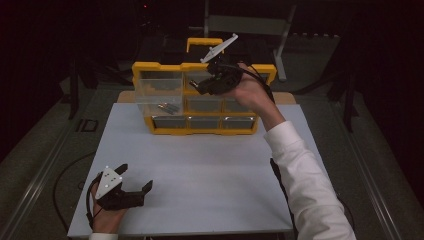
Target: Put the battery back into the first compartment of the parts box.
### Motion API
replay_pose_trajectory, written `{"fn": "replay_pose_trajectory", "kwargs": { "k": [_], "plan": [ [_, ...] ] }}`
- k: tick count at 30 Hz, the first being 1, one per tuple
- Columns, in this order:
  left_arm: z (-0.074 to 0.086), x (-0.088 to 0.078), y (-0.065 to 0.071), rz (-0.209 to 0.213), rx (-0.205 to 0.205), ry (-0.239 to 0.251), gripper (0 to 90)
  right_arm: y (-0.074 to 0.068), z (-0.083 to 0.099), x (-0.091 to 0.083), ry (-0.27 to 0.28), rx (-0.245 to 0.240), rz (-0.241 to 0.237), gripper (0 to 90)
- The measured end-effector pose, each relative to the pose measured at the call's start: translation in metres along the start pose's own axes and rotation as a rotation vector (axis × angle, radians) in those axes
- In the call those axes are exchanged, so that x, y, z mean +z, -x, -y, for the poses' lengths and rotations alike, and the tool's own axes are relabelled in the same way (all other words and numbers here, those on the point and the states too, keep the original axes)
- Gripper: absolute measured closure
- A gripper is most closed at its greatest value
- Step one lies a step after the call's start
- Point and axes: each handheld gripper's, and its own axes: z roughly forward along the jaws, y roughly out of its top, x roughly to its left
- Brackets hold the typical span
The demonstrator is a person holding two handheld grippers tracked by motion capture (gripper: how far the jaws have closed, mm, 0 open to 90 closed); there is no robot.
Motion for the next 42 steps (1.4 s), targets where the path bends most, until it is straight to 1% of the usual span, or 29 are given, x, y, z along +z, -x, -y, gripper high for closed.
{"fn": "replay_pose_trajectory", "kwargs": {
  "k": [1,4,6,10,12,20,24,27,30,37,38,39,40,41,42],
  "plan": [
    [0.0,0.0,0.0,0.0,0.0,-0.003,0.0,0.0,-0.004,-0.002,0.02,0.01,0.002,76.7],
    [0.0,0.0,0.0,0.0,0.0,-0.001,0.0,0.001,-0.007,-0.003,0.031,0.018,0.001,76.6],
    [0.0,0.0,0.0,-0.001,0.0,-0.002,0.0,0.0,-0.011,-0.003,0.05,0.022,-0.006,76.6],
    [0.0,0.0,0.0,0.0,0.001,-0.002,0.0,-0.001,-0.016,-0.002,0.067,0.029,-0.001,76.6],
    [0.0,0.0,0.0,0.001,0.002,-0.002,0.0,-0.002,-0.021,-0.003,0.089,0.042,-0.005,76.6],
    [0.0,0.0,-0.001,-0.001,0.003,-0.003,0.0,-0.008,-0.036,0.001,0.121,0.053,-0.017,76.6],
    [0.0,-0.001,0.0,0.001,0.003,0.0,0.0,-0.009,-0.042,0.003,0.127,0.057,-0.019,76.6],
    [0.0,-0.001,-0.001,0.001,0.0,-0.002,0.0,-0.012,-0.048,0.006,0.143,0.062,-0.035,76.5],
    [0.0,-0.001,-0.001,0.0,-0.001,0.0,0.0,-0.016,-0.05,0.01,0.14,0.052,-0.039,76.4],
    [0.0,-0.001,-0.001,0.0,0.001,-0.002,0.0,-0.018,-0.052,0.017,0.139,0.061,-0.052,76.0],
    [0.0,-0.002,-0.001,0.0,0.001,0.0,0.0,-0.018,-0.053,0.018,0.137,0.06,-0.048,74.9],
    [0.0,-0.002,-0.001,0.0,0.001,0.0,0.0,-0.019,-0.053,0.019,0.144,0.053,-0.059,64.2],
    [0.0,-0.002,-0.001,0.0,0.0,0.0,0.0,-0.02,-0.053,0.02,0.155,0.045,-0.067,43.0],
    [0.0,-0.002,-0.001,0.0,-0.001,0.001,0.0,-0.02,-0.053,0.02,0.155,0.045,-0.067,43.0],
    [0.0,-0.002,-0.002,0.0,-0.003,0.002,0.0,-0.021,-0.053,0.021,0.153,0.046,-0.063,32.6]
  ]
}}
